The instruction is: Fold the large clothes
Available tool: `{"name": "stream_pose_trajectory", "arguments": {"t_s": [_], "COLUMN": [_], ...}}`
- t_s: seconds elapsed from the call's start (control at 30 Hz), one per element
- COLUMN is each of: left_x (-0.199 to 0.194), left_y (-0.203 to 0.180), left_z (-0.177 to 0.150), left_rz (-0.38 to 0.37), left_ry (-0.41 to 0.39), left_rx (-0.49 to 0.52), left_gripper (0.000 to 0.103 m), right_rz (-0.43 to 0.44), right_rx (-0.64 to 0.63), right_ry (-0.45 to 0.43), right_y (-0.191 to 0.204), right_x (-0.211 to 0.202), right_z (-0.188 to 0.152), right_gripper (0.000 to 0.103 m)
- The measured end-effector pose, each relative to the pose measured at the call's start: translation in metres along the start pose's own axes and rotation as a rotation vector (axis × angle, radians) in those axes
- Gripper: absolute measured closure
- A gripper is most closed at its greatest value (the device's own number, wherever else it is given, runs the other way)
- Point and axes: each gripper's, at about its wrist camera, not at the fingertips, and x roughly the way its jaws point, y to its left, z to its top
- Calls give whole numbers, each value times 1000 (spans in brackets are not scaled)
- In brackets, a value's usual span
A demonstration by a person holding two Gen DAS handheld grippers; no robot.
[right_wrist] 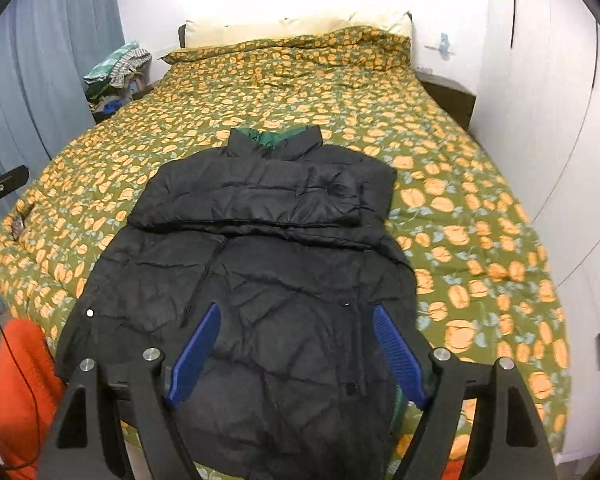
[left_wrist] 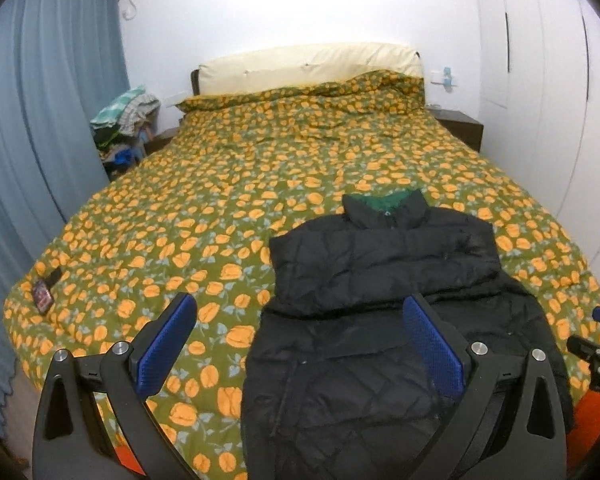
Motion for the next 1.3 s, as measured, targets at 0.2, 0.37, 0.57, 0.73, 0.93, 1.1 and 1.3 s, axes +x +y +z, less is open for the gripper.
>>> {"name": "stream_pose_trajectory", "arguments": {"t_s": [0.2,0.37,0.57,0.73,0.93,1.1,1.3], "left_x": [-6,-10,-2,9,9,13,40], "left_y": [-7,-13,-1,7,4,2,28], "left_z": [-4,-8,-22,-36,-41,-41,-67], "left_rz": [-15,-17,-12,12,14,12,-78], "left_ry": [9,12,61,121,134,139,272], "left_rx": [4,32,6,-7,1,12,-12], "left_gripper": [1,1,1,1,1,1,0], "right_rz": [-72,-106,-224,-287,-292,-299,-221], "right_rx": [-60,-106,-153,-152,-136,-132,-132], "right_ry": [-45,-72,-117,-159,-158,-154,-122], "right_y": [24,46,56,52,46,43,32], "right_x": [-24,-33,-47,-60,-59,-58,-52], "right_z": [3,6,12,17,18,18,15], "right_gripper": [22,22,22,22,22,22,22]}}
